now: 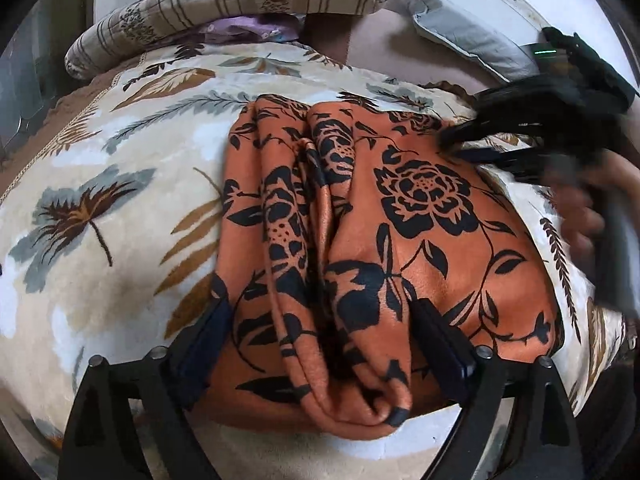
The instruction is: Fold small clothes
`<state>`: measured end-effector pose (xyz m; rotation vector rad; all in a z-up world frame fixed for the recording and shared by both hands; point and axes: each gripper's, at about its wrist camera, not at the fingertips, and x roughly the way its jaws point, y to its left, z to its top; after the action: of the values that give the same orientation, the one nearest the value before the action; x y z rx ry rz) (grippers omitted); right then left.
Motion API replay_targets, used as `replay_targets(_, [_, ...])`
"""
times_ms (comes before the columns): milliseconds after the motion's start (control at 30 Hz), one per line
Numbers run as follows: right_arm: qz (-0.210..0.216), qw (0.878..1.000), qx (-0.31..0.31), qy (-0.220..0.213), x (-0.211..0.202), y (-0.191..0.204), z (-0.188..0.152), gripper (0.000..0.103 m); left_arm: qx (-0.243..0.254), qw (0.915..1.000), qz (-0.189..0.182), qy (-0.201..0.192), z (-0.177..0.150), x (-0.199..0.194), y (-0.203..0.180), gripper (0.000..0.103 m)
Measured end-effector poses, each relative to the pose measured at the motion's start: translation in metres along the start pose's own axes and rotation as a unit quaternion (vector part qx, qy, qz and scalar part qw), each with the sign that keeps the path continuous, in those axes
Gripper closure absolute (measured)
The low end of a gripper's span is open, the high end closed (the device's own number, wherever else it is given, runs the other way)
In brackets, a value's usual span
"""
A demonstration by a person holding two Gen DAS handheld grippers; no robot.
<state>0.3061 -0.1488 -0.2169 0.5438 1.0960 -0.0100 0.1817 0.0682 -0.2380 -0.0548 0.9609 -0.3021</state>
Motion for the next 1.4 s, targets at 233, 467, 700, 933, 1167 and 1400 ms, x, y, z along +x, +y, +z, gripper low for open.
replay_targets(233, [-0.005, 1.0, -0.017, 0.021, 0.014, 0.01, 0.021, 0.073, 0.012, 0.9998, -0.014, 0.002, -0.003, -0.004, 0.002, 0.008])
replay_targets(467, [0.086, 0.986, -0.128, 0.071, 0.022, 0.101, 0.003, 0.073, -0.025, 0.9991, 0.014, -0.03, -0.003, -0.028, 0.02, 0.008])
replay_targets(700, [0.062, 0.988, -0.111, 0.091, 0.057, 0.105, -0.012, 0.074, -0.018, 0.9996, 0.02, 0.013, -0.01, -0.01, 0.022, 0.005])
replay_targets(933, [0.078, 0.991, -0.11, 0.022, -0.036, 0.071, -0.034, 0.074, -0.037, 0.9991, 0.019, -0.001, -0.007, -0.013, 0.025, 0.005])
replay_targets(1167, [0.054, 0.992, -0.111, -0.005, -0.097, 0.024, -0.098, 0.074, -0.045, 0.9981, 0.041, -0.008, -0.012, -0.014, 0.021, 0.003])
replay_targets(1400, [0.067, 0.994, -0.08, 0.011, -0.077, -0.004, -0.136, 0.073, -0.032, 0.9969, 0.067, -0.025, -0.017, -0.015, 0.017, 0.002])
